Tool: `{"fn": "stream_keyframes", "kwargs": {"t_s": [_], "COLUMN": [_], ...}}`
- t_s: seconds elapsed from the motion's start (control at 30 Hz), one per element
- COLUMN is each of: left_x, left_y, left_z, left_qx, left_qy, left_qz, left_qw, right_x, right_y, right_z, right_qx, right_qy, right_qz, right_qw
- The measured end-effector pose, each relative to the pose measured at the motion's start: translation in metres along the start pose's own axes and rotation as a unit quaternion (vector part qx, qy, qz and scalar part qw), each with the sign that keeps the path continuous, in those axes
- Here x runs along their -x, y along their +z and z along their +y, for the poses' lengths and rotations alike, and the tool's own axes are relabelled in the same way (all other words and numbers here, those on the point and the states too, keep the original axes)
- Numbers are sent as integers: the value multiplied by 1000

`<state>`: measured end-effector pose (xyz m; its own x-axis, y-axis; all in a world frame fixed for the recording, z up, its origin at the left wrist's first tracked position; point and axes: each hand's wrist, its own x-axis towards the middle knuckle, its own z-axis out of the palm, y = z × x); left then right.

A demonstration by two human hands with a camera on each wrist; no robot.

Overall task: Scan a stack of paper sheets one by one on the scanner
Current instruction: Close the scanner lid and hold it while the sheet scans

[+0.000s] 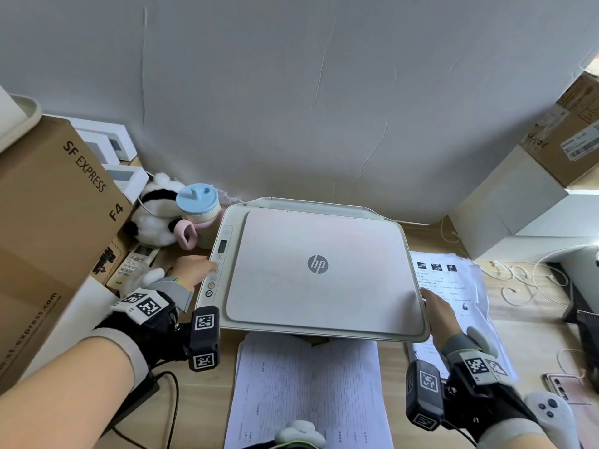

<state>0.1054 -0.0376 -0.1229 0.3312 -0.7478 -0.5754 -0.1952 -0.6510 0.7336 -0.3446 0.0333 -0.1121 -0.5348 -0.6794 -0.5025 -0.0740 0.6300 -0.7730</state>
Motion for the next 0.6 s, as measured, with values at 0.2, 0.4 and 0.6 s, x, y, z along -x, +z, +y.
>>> {"fn": "stream_keyframes", "kwargs": {"t_s": [0.2, 0.4, 0.6], "left_x": [1, -1, -2], "left_y": [3, 1, 3], "left_z": [-17, -31, -33], "left_qx": [65, 62, 74], "left_qy": [28, 38, 14], "left_qz": [34, 47, 62], "left_qw": [997, 996, 995], "right_x": [7, 17, 15], "right_y": [-4, -7, -3], "right_z": [6, 17, 23], "right_qx": [-22, -32, -33], "right_qy": [0, -14, -30], "right_qz": [-1, -10, 4], "right_qw": [1000, 999, 999]}}
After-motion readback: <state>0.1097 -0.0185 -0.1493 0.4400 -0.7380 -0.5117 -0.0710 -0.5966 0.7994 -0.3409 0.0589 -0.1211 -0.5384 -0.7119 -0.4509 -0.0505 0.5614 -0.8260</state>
